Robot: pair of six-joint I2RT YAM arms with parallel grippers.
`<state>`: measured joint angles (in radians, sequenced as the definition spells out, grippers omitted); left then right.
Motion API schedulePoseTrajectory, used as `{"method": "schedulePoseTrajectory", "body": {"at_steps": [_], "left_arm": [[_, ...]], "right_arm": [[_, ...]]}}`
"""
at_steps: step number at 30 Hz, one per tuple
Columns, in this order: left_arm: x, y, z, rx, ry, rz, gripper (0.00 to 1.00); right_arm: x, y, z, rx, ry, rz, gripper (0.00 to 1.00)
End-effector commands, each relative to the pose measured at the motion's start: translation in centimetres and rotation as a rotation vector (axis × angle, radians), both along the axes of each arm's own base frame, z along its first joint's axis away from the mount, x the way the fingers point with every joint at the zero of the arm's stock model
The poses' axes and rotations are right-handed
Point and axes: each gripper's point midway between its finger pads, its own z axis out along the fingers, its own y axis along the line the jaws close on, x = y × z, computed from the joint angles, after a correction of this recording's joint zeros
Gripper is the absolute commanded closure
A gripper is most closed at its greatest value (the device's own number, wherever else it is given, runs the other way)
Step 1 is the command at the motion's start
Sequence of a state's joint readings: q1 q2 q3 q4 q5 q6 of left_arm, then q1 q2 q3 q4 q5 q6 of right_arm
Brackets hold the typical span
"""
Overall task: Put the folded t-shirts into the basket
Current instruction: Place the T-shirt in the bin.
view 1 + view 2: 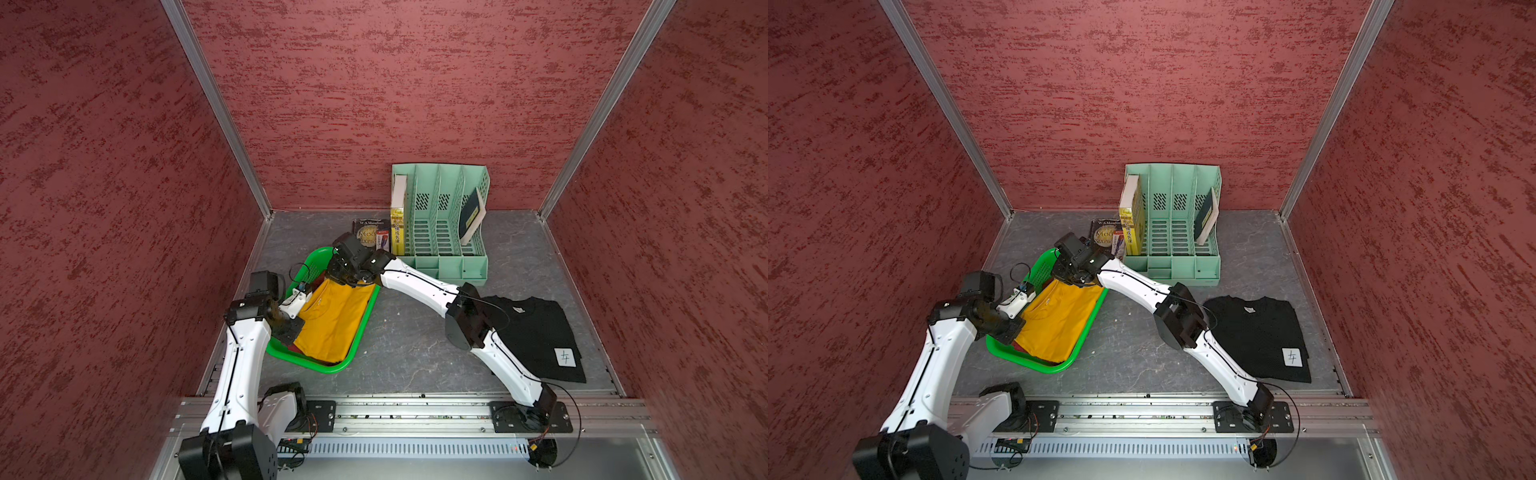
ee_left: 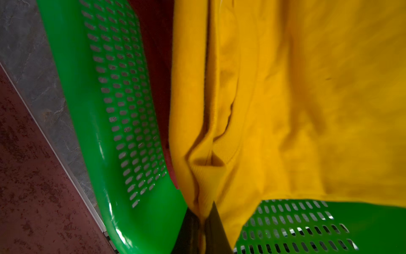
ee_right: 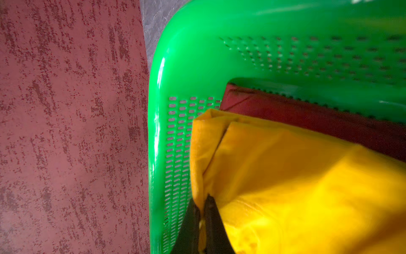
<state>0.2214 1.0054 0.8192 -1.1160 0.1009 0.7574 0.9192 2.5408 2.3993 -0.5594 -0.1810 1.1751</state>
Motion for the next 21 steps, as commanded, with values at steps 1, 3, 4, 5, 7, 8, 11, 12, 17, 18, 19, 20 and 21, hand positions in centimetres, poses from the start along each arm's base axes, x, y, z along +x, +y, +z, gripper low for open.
{"method": "schedulePoseTrajectory", "body": {"at_steps": [1,3,4,5,7,8,11,12,17,18,19,20,21], "left_arm": [[-0.8,-0.6,-1.4,-0.045,0.048,-0.035,1.00],[-0.9,-0.7,-2.2,-0.058,0.069,-0.035,1.00],[-1.0,-0.8,-2.4,-0.065,0.077,-0.034,1.00],[-1.0,-0.8,-2.7,-0.070,0.086,-0.032,0.98],[-1.2,-0.9,-3.1,-0.078,0.109,-0.032,0.95],[-1.3,-0.9,-3.3,-0.082,0.119,-0.030,0.94],[-1.3,-0.5,-3.4,-0.083,0.143,-0.014,0.89],[-1.2,-0.3,-3.1,-0.086,0.142,-0.001,0.88],[0.9,2.2,-0.9,-0.032,0.020,0.099,0.56],[1.3,2.5,-0.5,-0.025,-0.007,0.102,0.51],[1.6,2.5,0.2,-0.022,-0.038,0.104,0.44],[1.9,2.4,0.9,-0.027,-0.063,0.101,0.40],[2.1,2.2,1.8,-0.037,-0.091,0.095,0.39]], "right_arm": [[1.6,1.7,2.8,0.121,-0.066,-0.012,1.00],[1.7,2.1,2.0,0.135,-0.052,-0.009,1.00],[1.7,2.2,1.8,0.140,-0.045,-0.007,1.00],[1.8,2.3,1.4,0.143,-0.040,-0.007,0.97],[1.7,2.6,1.4,0.157,-0.037,0.005,0.90],[1.6,2.8,1.5,0.166,-0.038,0.013,0.88],[1.3,3.1,2.2,0.190,-0.043,0.039,0.75],[1.2,3.2,2.5,0.194,-0.049,0.048,0.73],[0.5,2.6,4.7,0.176,-0.098,0.098,0.60],[0.2,2.5,5.3,0.174,-0.111,0.118,0.57],[-0.2,2.4,5.8,0.171,-0.126,0.148,0.56],[-0.7,2.1,6.7,0.168,-0.142,0.177,0.56],[-1.2,1.7,7.3,0.155,-0.158,0.199,0.56]]}}
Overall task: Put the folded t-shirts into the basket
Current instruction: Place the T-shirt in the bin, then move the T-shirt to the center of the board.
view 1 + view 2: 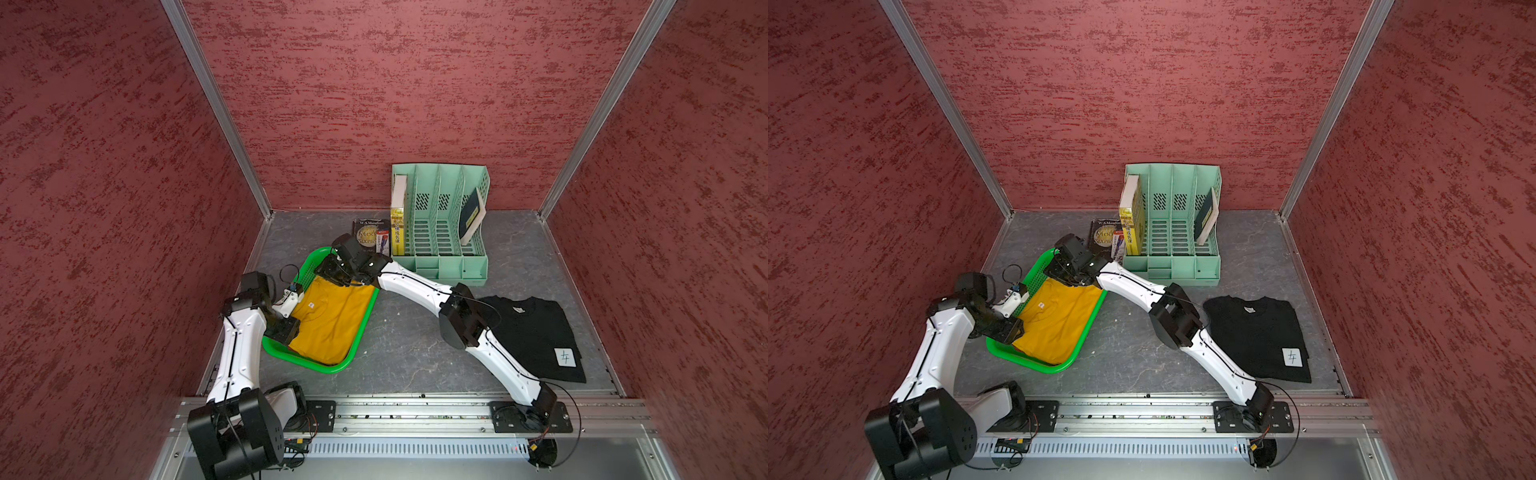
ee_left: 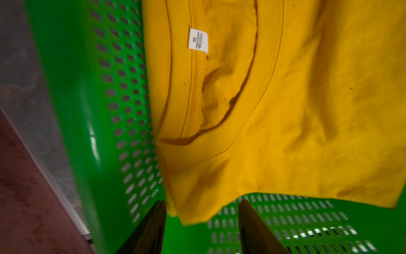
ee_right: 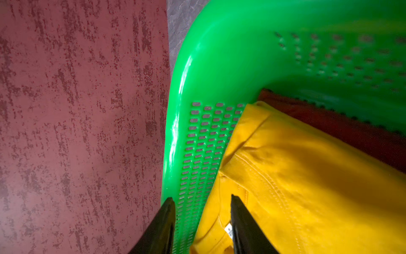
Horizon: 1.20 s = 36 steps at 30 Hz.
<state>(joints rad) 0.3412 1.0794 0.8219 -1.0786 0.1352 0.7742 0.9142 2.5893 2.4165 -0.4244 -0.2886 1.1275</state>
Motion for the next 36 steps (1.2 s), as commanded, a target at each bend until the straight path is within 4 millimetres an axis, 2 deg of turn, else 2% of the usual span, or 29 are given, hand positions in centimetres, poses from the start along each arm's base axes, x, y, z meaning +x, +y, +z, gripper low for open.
{"method": "schedulePoseTrajectory", "body": {"at_steps": [1,5,6,8,11,12,14,15,16,17,19,20,22,26,28,31,36], "left_arm": [[1.6,-0.3,3.6,-0.009,-0.138,-0.004,0.37],[2.2,-1.8,7.5,-0.053,-0.259,-0.041,0.30],[2.1,-2.5,8.3,-0.065,-0.274,-0.061,0.29],[1.9,-4.4,9.4,-0.103,-0.286,-0.128,0.26],[2.0,-7.8,10.0,-0.141,-0.282,-0.214,0.05],[2.1,-9.1,10.1,-0.156,-0.282,-0.238,0.01],[2.6,-11.5,10.0,-0.169,-0.280,-0.294,0.00],[3.1,-12.6,10.0,-0.172,-0.291,-0.315,0.00],[3.4,-14.1,9.9,-0.174,-0.297,-0.357,0.00],[4.1,-16.2,9.9,-0.206,-0.312,-0.379,0.00],[4.6,-19.2,9.8,-0.282,-0.336,-0.450,0.00],[5.0,-20.0,9.6,-0.294,-0.348,-0.474,0.00],[6.3,-21.6,10.0,-0.317,-0.410,-0.499,0.00],[7.5,-23.9,11.3,-0.373,-0.514,-0.556,0.00],[8.2,-24.5,11.5,-0.386,-0.546,-0.570,0.00],[7.8,-25.3,10.7,-0.419,-0.517,-0.616,0.00],[6.9,-25.7,9.2,-0.497,-0.441,-0.623,0.00]], "right_arm": [[-1.7,-1.3,7.4,0.026,-0.134,0.107,0.56],[-3.5,-5.4,9.6,-0.097,-0.269,0.163,0.56],[-4.0,-6.8,10.7,-0.123,-0.316,0.172,0.56],[-5.0,-9.8,11.0,-0.196,-0.366,0.179,0.55],[-7.1,-14.9,10.5,-0.262,-0.379,0.171,0.53],[-7.8,-16.7,9.7,-0.279,-0.372,0.160,0.52],[-8.9,-21.0,8.4,-0.312,-0.354,0.095,0.51],[-9.1,-23.3,6.6,-0.349,-0.323,0.055,0.50],[-9.4,-25.8,5.9,-0.368,-0.305,0.007,0.50],[-9.7,-29.2,4.6,-0.391,-0.273,-0.050,0.47],[-10.3,-33.4,2.6,-0.414,-0.223,-0.098,0.38],[-10.5,-35.2,1.7,-0.425,-0.201,-0.118,0.37],[-10.6,-38.9,0.0,-0.473,-0.148,-0.204,0.35],[-10.7,-45.9,-2.5,-0.559,-0.034,-0.406,0.35],[-10.5,-48.2,-3.7,-0.568,0.025,-0.467,0.35],[-10.1,-50.0,-5.7,-0.594,0.090,-0.513,0.35],[-10.4,-49.7,-8.9,-0.601,0.186,-0.457,0.36]]}}
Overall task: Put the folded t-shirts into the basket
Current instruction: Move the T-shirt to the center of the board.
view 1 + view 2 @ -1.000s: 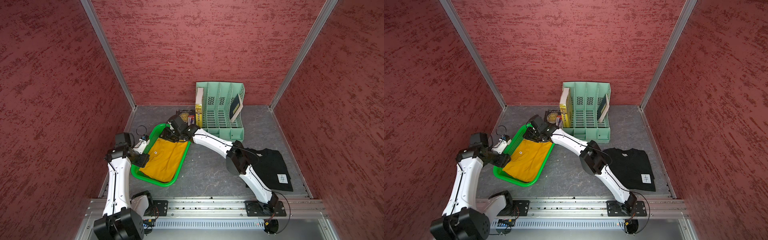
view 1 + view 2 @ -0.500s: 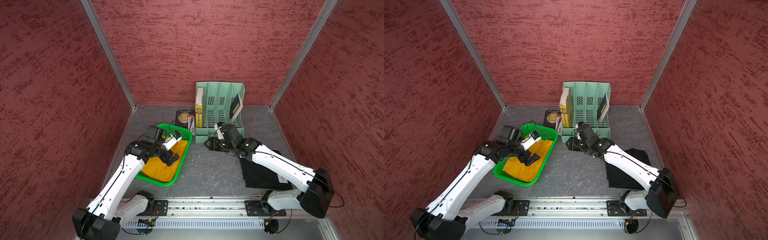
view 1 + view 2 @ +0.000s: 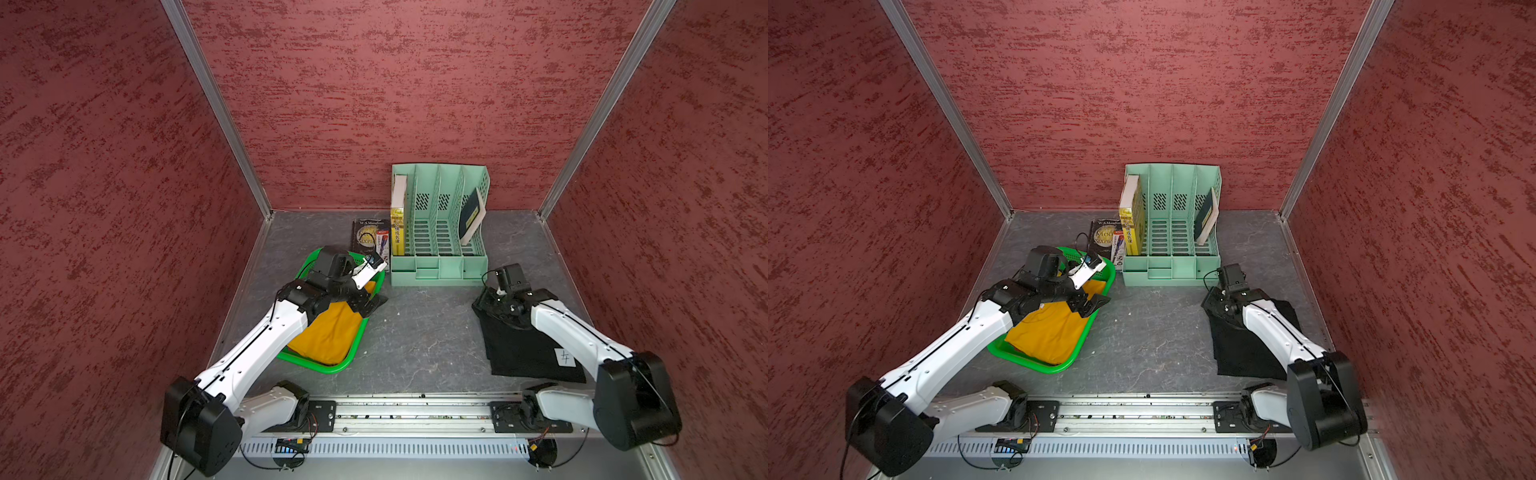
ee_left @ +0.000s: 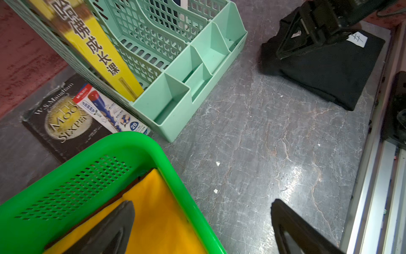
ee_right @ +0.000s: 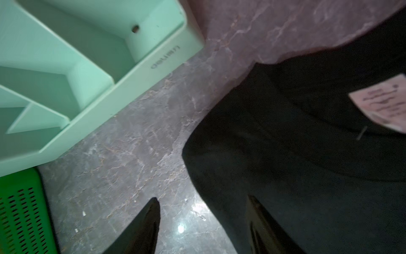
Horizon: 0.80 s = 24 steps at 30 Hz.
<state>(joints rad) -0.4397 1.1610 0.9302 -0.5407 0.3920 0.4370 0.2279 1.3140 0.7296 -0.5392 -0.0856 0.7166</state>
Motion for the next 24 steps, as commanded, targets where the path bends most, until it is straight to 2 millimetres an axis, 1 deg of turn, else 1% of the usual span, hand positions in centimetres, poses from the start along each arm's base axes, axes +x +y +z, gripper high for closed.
{"method": "schedulePoseTrajectory", "body": {"at_steps": [1,4,7,9,12,13,15,16,17,18,19,20,22,24], "left_arm": [[-0.6,-0.9,0.0,-0.076,0.039,-0.053,0.00],[-1.5,-0.8,0.1,-0.124,0.087,-0.094,0.00],[-2.4,-1.0,0.0,-0.161,0.134,-0.135,0.00],[-2.9,-1.3,0.0,-0.175,0.151,-0.162,0.00],[-3.6,-1.6,-0.2,-0.186,0.165,-0.199,0.00],[-3.8,-1.6,-0.2,-0.188,0.165,-0.213,0.00],[-4.4,-1.7,-0.6,-0.187,0.167,-0.241,0.00],[-4.6,-1.8,-0.7,-0.185,0.168,-0.252,0.00],[-4.8,-1.8,-0.9,-0.181,0.170,-0.262,0.00],[-4.9,-1.9,-1.1,-0.177,0.177,-0.269,0.01],[-5.1,-2.0,-1.2,-0.175,0.184,-0.282,0.04],[-5.4,-2.1,-1.3,-0.171,0.195,-0.298,0.07],[-6.1,-2.4,-1.8,-0.147,0.200,-0.339,0.09],[-6.7,-2.8,-2.5,-0.118,0.203,-0.362,0.09]], "right_arm": [[-0.7,0.4,-2.4,0.014,0.071,0.027,0.37],[-2.0,1.9,-4.0,0.081,0.129,0.080,0.38],[-4.0,4.5,-4.8,0.150,0.191,0.170,0.38],[-5.5,6.8,-5.0,0.217,0.217,0.231,0.38],[-8.1,10.4,-4.9,0.291,0.257,0.322,0.38],[-8.8,12.1,-4.7,0.312,0.254,0.363,0.38],[-10.6,15.8,-4.8,0.374,0.279,0.424,0.37],[-11.2,17.7,-4.7,0.420,0.279,0.445,0.37],[-12.0,19.1,-4.7,0.452,0.284,0.453,0.37],[-12.3,20.6,-4.4,0.491,0.268,0.460,0.38],[-12.4,21.8,-4.1,0.523,0.254,0.464,0.38],[-12.7,22.8,-3.7,0.550,0.247,0.465,0.37],[-13.0,24.1,-3.0,0.596,0.243,0.466,0.37],[-13.1,24.2,-2.3,0.615,0.245,0.455,0.37]]}}
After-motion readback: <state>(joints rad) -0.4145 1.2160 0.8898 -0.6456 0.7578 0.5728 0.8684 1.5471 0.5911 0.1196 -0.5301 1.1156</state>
